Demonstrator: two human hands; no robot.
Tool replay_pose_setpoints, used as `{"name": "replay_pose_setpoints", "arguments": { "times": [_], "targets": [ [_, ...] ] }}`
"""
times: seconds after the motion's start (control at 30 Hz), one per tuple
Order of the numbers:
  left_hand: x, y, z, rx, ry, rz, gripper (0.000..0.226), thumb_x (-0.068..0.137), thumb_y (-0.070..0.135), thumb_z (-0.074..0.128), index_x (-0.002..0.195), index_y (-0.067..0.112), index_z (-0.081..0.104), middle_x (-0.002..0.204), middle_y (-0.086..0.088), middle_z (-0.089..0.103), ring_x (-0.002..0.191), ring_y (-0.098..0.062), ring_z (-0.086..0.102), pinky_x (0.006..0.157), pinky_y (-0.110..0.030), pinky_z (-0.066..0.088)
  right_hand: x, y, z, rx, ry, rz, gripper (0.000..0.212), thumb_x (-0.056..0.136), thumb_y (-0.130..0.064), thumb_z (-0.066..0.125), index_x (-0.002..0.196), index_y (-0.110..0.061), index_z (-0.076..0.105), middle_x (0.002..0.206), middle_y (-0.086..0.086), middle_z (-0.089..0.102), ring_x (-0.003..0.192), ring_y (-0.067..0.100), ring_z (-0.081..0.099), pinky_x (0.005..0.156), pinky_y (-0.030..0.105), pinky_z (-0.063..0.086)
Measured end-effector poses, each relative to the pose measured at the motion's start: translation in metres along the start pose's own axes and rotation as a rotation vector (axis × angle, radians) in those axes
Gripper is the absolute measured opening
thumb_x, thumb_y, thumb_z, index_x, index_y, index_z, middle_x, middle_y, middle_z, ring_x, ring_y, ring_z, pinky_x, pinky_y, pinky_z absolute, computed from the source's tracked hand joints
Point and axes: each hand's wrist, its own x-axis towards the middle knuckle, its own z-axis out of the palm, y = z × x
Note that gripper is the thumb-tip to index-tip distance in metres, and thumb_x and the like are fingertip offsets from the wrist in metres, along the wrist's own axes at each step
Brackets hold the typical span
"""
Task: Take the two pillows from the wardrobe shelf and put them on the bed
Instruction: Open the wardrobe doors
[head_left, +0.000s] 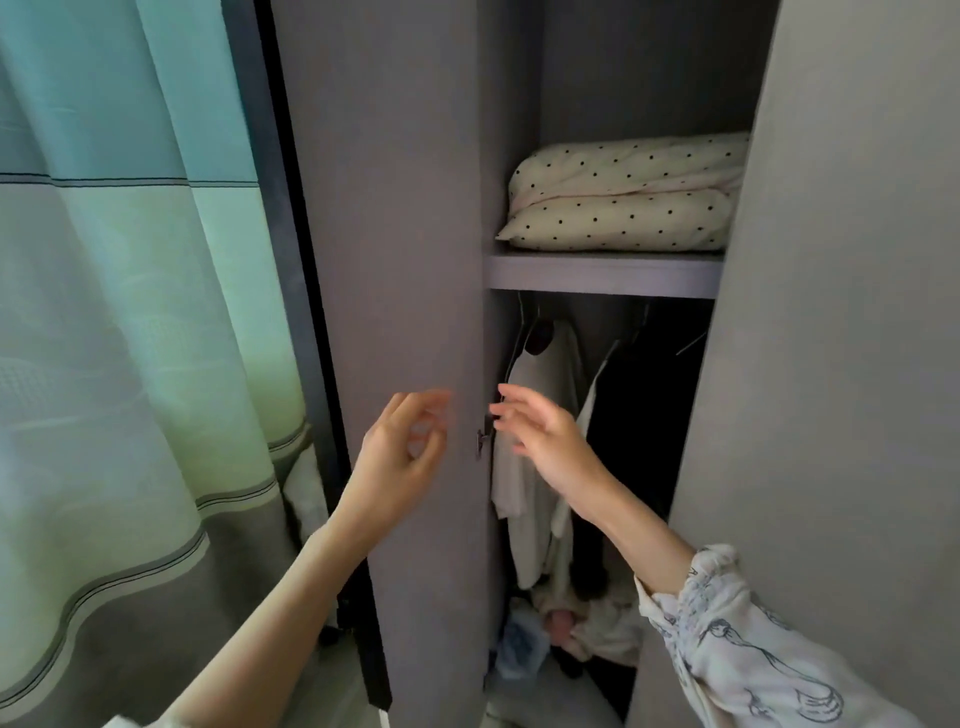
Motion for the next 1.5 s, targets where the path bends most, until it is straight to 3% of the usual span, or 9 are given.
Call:
{"name": "replay_pose_setpoints", "arguments": {
  "times": [0.13,0.33,0.53,0.7,0.77,0.97,1.17,1.37,1.5],
  "targets": [
    [0.023,0.009,0.061,-0.064,-0.079,0.016,0.029,0.091,0.005,0.050,0.110,0.025,0.059,0.101,0.012,0.055,0.091,0.004,0.057,0.074,-0.006,0.042,0.000,0.018,-0.068,-0.106,0.096,-0.011,0.032,0.096,-0.016,0.043,0.128,-0.018,0.048,0.116,0.000,0.060,0.112,0.013,0.055,0.099,0.031,0.042],
    [0.075,0.031,0.171,-0.120,-0.154,0.056,0.030,0.092,0.008,0.048,0.114,0.023,0.059,0.110,0.008,0.058,0.093,0.003,0.057,0.081,-0.009,0.043,0.021,0.040,-0.189,-0.401,0.307,-0.086,0.033,0.095,-0.019,0.045,0.128,-0.019,0.049,0.117,-0.004,0.060,0.111,0.008,0.052,0.091,0.016,0.033],
    [0.127,0.064,0.289,-0.233,-0.254,-0.025,0.029,0.094,0.013,0.046,0.120,0.020,0.056,0.119,0.005,0.057,0.101,-0.006,0.055,0.076,-0.001,0.037,0.038,0.072,-0.288,-0.715,0.381,-0.147,0.040,0.095,-0.020,0.045,0.135,-0.015,0.043,0.139,0.003,0.045,0.130,0.018,0.038,0.103,0.018,0.023],
    [0.157,0.083,0.346,-0.333,-0.327,-0.066,0.037,0.095,0.016,0.043,0.121,0.043,0.042,0.117,0.021,0.042,0.117,-0.010,0.043,0.094,-0.018,0.034,0.063,0.079,-0.339,-1.112,0.385,-0.167,0.052,0.096,-0.026,0.041,0.145,-0.021,0.024,0.156,0.005,0.010,0.144,0.024,0.001,0.115,0.046,0.008],
    [0.177,0.085,0.355,-0.329,-0.318,-0.087,0.041,0.096,0.014,0.042,0.129,0.038,0.037,0.126,0.018,0.040,0.123,-0.014,0.040,0.102,-0.026,0.033,0.072,0.082,-0.351,-1.327,0.362,-0.169,0.062,0.094,-0.030,0.043,0.147,-0.026,0.012,0.157,0.006,-0.004,0.142,0.029,-0.012,0.111,0.057,0.004],
    [0.210,0.090,0.369,-0.460,-0.401,-0.065,0.049,0.094,0.004,0.036,0.126,0.041,0.039,0.128,0.008,0.052,0.117,-0.008,0.050,0.095,-0.019,0.043,0.085,0.115,-0.365,-1.626,0.310,-0.048,0.079,0.088,-0.036,0.052,0.147,-0.029,0.000,0.146,0.006,-0.032,0.133,0.035,-0.031,0.106,0.067,0.006],
    [0.222,0.075,0.359,-0.436,-0.462,-0.087,0.057,0.092,0.001,0.041,0.121,0.048,0.029,0.108,0.021,0.052,0.098,0.005,0.054,0.072,-0.003,0.043,0.090,0.122,-0.359,-1.702,0.392,-0.028,0.088,0.076,-0.029,0.068,0.146,-0.028,0.015,0.152,0.012,-0.007,0.139,0.041,-0.003,0.102,0.069,0.017],
    [0.225,0.086,0.355,-0.563,-0.571,-0.212,0.063,0.087,0.001,0.044,0.130,0.046,0.034,0.120,-0.001,0.053,0.109,-0.011,0.054,0.080,-0.021,0.050,0.089,0.114,-0.353,-1.610,0.305,0.021,0.077,0.089,-0.032,0.050,0.147,-0.027,-0.001,0.144,0.009,-0.037,0.134,0.039,-0.029,0.109,0.059,0.010],
    [0.208,0.088,0.348,-0.598,-0.546,-0.238,0.071,0.086,-0.004,0.041,0.142,0.036,0.025,0.117,-0.008,0.053,0.108,-0.017,0.056,0.082,-0.024,0.048,0.078,0.101,-0.341,-1.473,0.291,0.057,0.072,0.091,-0.033,0.046,0.147,-0.027,0.001,0.151,0.009,-0.029,0.137,0.035,-0.025,0.112,0.049,0.018]
  ]
}}
